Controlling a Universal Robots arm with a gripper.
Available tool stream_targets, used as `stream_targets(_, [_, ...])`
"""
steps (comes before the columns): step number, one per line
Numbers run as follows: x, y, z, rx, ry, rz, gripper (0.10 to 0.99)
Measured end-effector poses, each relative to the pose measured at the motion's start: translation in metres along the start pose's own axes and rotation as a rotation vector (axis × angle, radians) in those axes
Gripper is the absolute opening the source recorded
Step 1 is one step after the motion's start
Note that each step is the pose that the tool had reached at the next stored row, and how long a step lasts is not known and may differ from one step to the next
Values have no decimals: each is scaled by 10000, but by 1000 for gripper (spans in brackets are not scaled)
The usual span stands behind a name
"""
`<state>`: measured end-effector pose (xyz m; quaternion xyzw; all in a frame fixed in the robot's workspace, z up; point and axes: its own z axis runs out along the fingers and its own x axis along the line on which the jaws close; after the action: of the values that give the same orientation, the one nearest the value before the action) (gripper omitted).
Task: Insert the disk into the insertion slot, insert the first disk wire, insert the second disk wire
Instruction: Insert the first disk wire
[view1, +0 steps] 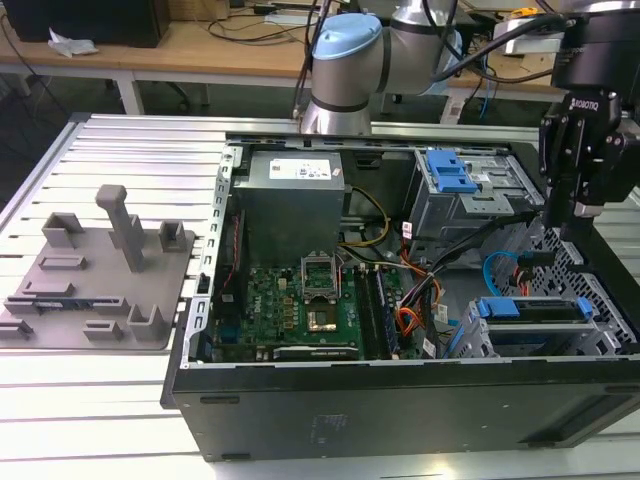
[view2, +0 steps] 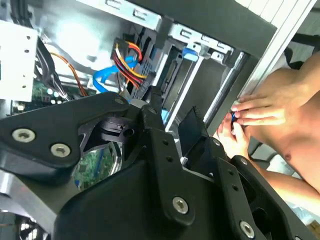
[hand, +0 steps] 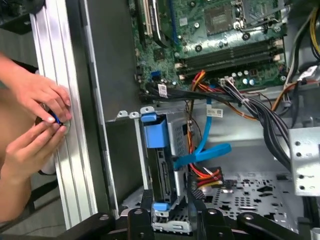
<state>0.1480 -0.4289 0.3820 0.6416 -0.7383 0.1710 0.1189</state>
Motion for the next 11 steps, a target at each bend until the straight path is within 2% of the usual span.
stream_targets(3, [-25, 20, 9, 197, -29, 47, 412])
stream_targets(6, [-46, 70, 70, 263, -46, -93, 412])
stream_targets(11, [-83, 110, 163, 380, -83, -366, 412])
